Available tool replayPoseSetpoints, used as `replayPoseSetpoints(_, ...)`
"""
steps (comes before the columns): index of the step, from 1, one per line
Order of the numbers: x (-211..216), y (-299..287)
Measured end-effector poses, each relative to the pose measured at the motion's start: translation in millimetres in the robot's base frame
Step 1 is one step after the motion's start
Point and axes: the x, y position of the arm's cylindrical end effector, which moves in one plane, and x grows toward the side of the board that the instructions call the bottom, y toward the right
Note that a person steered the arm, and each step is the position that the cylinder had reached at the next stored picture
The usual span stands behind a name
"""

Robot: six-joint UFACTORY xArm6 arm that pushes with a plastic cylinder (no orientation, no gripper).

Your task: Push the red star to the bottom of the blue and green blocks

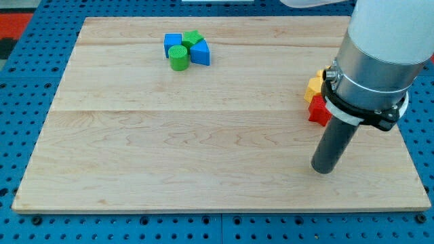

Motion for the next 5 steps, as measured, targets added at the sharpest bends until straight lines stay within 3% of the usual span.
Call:
replayPoseSetpoints(1, 0.0, 13.3)
replayPoseSetpoints(2, -3.3, 77.0)
replayPoseSetpoints(3, -59.3, 161.4)
replayPoseSetpoints(5, -150.4, 171.4)
